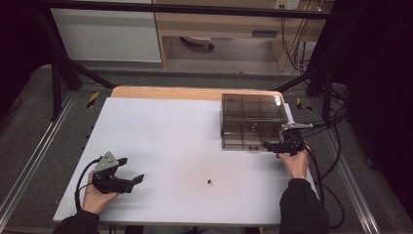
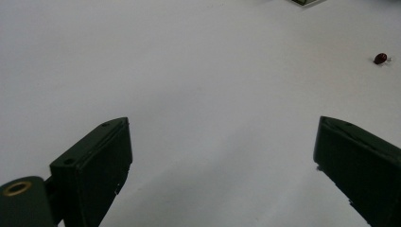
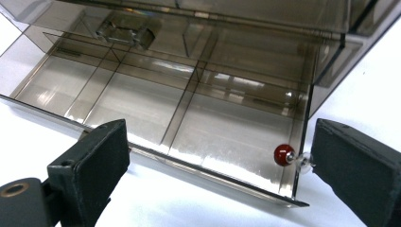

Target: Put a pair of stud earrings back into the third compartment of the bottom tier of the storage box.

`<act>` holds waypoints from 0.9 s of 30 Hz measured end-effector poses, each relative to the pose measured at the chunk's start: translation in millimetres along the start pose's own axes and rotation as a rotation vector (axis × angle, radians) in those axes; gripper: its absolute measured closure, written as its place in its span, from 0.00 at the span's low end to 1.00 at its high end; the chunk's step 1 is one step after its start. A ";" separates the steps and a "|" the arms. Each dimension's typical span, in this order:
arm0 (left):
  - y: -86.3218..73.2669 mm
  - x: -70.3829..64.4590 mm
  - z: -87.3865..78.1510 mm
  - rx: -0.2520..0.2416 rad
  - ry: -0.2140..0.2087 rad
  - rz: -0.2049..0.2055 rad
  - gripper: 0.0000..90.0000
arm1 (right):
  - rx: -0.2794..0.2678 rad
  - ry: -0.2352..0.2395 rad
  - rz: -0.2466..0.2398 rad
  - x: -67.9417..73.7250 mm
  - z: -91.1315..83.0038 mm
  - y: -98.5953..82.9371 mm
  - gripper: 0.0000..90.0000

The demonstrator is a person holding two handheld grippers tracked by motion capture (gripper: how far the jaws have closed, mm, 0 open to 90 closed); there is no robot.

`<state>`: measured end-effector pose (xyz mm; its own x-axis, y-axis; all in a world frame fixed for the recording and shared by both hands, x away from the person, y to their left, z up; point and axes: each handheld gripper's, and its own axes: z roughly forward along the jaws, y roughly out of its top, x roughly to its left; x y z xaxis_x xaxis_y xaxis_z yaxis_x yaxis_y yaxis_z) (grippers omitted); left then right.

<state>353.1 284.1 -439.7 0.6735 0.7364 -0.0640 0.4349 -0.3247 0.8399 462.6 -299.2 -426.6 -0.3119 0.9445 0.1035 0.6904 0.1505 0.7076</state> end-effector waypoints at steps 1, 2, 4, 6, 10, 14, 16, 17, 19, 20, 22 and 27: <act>0.0 0.1 0.0 0.000 0.000 -0.001 0.05 | 0.006 0.003 0.006 -1.2 0.6 -1.0 0.07; -0.1 0.3 0.1 0.001 0.000 -0.002 0.05 | 0.010 0.005 0.009 -1.9 1.5 -1.9 0.07; -0.3 0.5 0.1 0.002 0.001 -0.001 0.05 | 0.019 0.007 0.011 -3.6 3.0 -3.5 0.06; -0.2 0.4 0.0 0.001 0.000 -0.002 0.05 | 0.027 0.002 0.012 -4.8 4.1 -4.0 0.05; 0.0 0.3 -0.2 -0.001 0.000 -0.002 0.05 | 0.020 0.009 0.013 -5.2 2.3 -3.2 0.05; 0.0 0.4 -0.3 -0.001 0.001 -0.003 0.05 | -0.029 0.027 0.016 -4.4 -6.6 -2.2 0.05; 0.1 0.1 -0.2 -0.001 0.001 -0.002 0.05 | -0.042 0.030 0.003 -2.4 -12.1 -2.1 0.04; 0.2 0.0 -0.2 -0.001 0.002 -0.002 0.05 | -0.055 0.039 -0.010 -0.1 -16.1 -2.1 0.04; 0.3 0.1 -0.3 -0.001 0.002 -0.002 0.05 | -0.085 0.058 -0.031 5.5 -22.8 -2.5 0.03; 0.3 0.1 -0.4 -0.002 0.003 -0.002 0.05 | -0.095 0.070 -0.039 8.1 -25.4 -2.8 0.03; 0.2 0.5 -0.6 -0.002 0.004 -0.002 0.05 | -0.122 0.098 -0.065 16.2 -31.8 -4.4 0.02; 0.1 0.7 -0.5 0.000 0.006 -0.002 0.05 | -0.156 0.194 -0.116 45.8 -42.9 -12.2 0.03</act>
<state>353.3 285.0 -439.4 0.6691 0.7406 -0.0624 0.4360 -0.3231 0.8400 411.9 -270.4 -400.4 -0.5127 0.8475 0.1373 0.5389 0.1932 0.8199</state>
